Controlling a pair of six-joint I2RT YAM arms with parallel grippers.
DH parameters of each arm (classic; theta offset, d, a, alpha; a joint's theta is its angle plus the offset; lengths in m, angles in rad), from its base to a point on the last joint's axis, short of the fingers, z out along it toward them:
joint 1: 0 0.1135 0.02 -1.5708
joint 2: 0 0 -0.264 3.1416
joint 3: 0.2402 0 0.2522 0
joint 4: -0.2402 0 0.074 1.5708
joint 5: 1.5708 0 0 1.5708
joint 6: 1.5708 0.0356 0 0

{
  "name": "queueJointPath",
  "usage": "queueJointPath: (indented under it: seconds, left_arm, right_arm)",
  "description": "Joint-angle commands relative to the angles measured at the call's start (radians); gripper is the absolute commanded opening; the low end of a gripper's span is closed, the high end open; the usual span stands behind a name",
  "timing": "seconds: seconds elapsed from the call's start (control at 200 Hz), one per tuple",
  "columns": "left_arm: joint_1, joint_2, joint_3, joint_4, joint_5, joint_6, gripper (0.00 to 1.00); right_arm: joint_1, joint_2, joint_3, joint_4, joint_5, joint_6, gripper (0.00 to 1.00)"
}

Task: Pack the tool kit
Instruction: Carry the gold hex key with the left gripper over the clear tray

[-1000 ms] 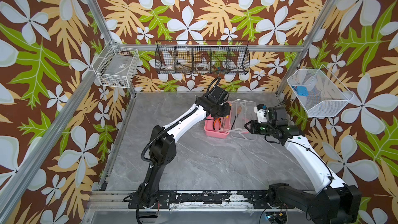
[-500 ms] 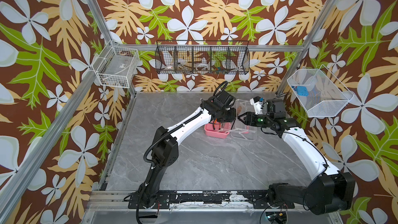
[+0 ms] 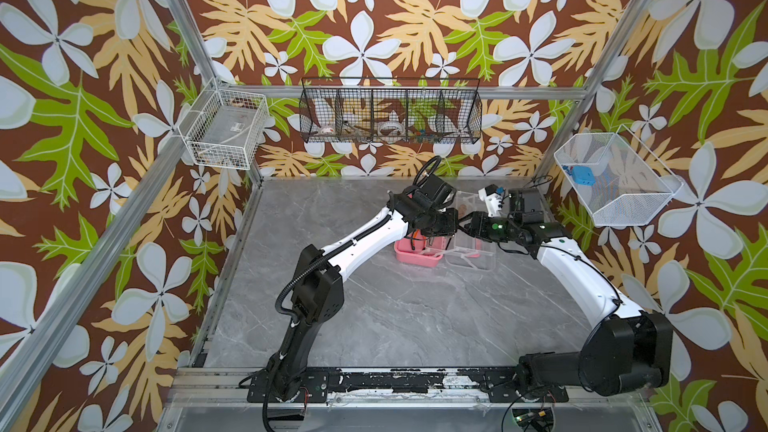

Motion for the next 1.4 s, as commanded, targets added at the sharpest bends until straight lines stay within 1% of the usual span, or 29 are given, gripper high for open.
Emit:
queueJointPath:
  seconds: [0.0, 0.075, 0.395, 0.485, 0.666, 0.831, 0.906, 0.931, 0.981, 1.016, 1.036, 1.086, 1.116, 1.156, 1.211, 1.311, 1.396]
  left_arm:
    - [-0.003, -0.010, 0.001, 0.019, 0.009, -0.008, 0.00]
    - [-0.003, -0.011, 0.002, 0.020, 0.016, -0.008, 0.00]
    - [-0.011, -0.011, 0.001, 0.029, 0.025, -0.013, 0.00]
    - [-0.011, -0.010, 0.003, 0.031, 0.025, -0.015, 0.00]
    - [-0.010, -0.002, 0.015, 0.030, 0.026, -0.017, 0.00]
    - [-0.010, 0.011, 0.031, 0.032, 0.026, -0.017, 0.00]
    - [-0.011, 0.018, 0.039, 0.032, 0.033, -0.019, 0.00]
    - [-0.011, 0.020, 0.041, 0.035, 0.037, -0.020, 0.07]
    - [-0.010, 0.019, 0.040, 0.041, 0.046, -0.020, 0.27]
    - [-0.010, 0.016, 0.038, 0.044, 0.048, -0.020, 0.39]
    - [-0.011, 0.013, 0.037, 0.046, 0.048, -0.020, 0.44]
    - [-0.010, 0.002, 0.027, 0.049, 0.042, -0.020, 0.56]
    - [-0.010, -0.010, 0.013, 0.051, 0.038, -0.019, 0.60]
    - [-0.010, -0.030, -0.005, 0.059, 0.026, -0.016, 0.65]
    - [-0.010, -0.066, -0.053, 0.073, 0.008, -0.012, 0.68]
    - [-0.004, -0.150, -0.159, 0.094, -0.038, -0.008, 0.69]
    - [0.014, -0.233, -0.264, 0.109, -0.074, -0.014, 0.69]
  right_arm:
    - [0.000, 0.013, 0.007, 0.039, -0.018, 0.023, 0.45]
    - [0.000, 0.020, 0.008, 0.057, -0.023, 0.032, 0.41]
    - [0.001, 0.066, 0.015, 0.089, -0.019, 0.053, 0.39]
    - [0.005, 0.077, 0.016, 0.091, -0.017, 0.053, 0.32]
    - [0.010, 0.084, 0.015, 0.091, -0.014, 0.053, 0.13]
    - [0.011, 0.087, 0.014, 0.087, -0.005, 0.047, 0.00]
    - [0.011, 0.087, 0.016, 0.081, 0.007, 0.042, 0.00]
    - [0.011, 0.088, 0.020, 0.079, 0.013, 0.039, 0.00]
    - [0.010, 0.093, 0.034, 0.064, 0.031, 0.027, 0.00]
    - [0.009, 0.097, 0.046, 0.054, 0.042, 0.016, 0.00]
    - [0.010, 0.100, 0.054, 0.047, 0.043, 0.009, 0.00]
    - [0.007, 0.109, 0.077, 0.025, 0.090, -0.010, 0.00]
    - [0.006, 0.115, 0.092, 0.012, 0.113, -0.021, 0.00]
    - [0.003, 0.124, 0.114, -0.007, 0.144, -0.039, 0.00]
    - [-0.002, 0.137, 0.138, -0.027, 0.189, -0.060, 0.00]
    - [-0.004, 0.169, 0.181, -0.064, 0.273, -0.098, 0.00]
    - [-0.004, 0.202, 0.193, -0.078, 0.316, -0.115, 0.00]
